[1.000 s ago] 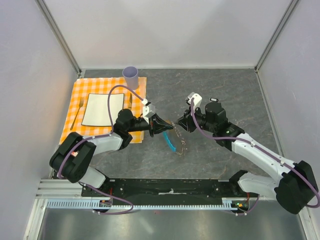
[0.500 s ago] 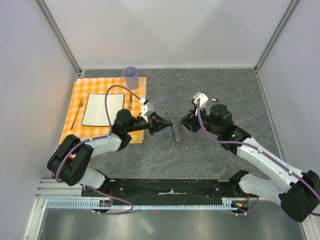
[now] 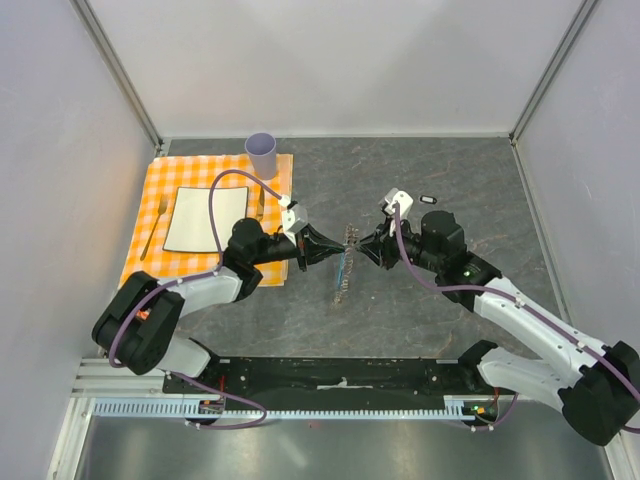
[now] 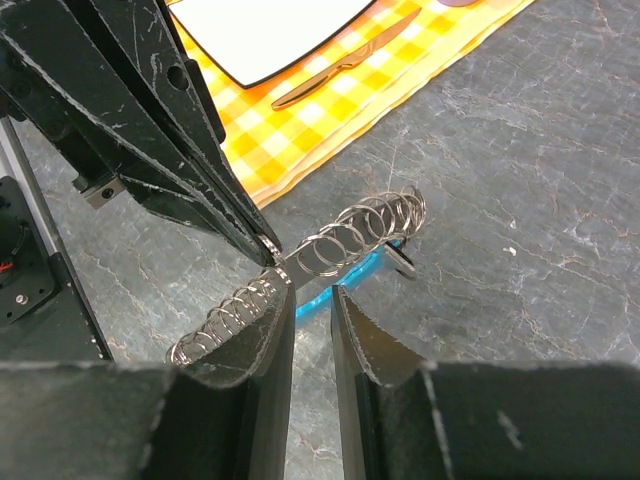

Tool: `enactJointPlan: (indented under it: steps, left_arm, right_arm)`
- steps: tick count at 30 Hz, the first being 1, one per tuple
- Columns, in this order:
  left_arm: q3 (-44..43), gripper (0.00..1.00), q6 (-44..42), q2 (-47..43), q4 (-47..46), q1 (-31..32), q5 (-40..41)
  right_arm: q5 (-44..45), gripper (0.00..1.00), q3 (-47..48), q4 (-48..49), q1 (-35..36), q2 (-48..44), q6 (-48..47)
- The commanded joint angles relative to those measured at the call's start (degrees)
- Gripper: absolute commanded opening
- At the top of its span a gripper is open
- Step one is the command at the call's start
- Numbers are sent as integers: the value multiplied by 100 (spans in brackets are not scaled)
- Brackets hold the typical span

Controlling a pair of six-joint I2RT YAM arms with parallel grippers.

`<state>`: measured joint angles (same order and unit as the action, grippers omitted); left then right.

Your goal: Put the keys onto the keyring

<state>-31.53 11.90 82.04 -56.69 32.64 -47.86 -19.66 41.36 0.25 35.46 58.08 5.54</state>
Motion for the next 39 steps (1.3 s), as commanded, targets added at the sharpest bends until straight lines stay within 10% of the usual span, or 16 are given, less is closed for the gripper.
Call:
enactJointPlan:
  steps: [1, 39]
  left_arm:
    - [-46, 2, -144, -250, -378, 23, -119]
    - [-73, 2, 322, -206, -1020, 23, -242]
  right_arm:
    - [-187, 28, -14, 449, 4, 89, -97]
    - [-943, 19, -313, 1047, 13, 318, -114]
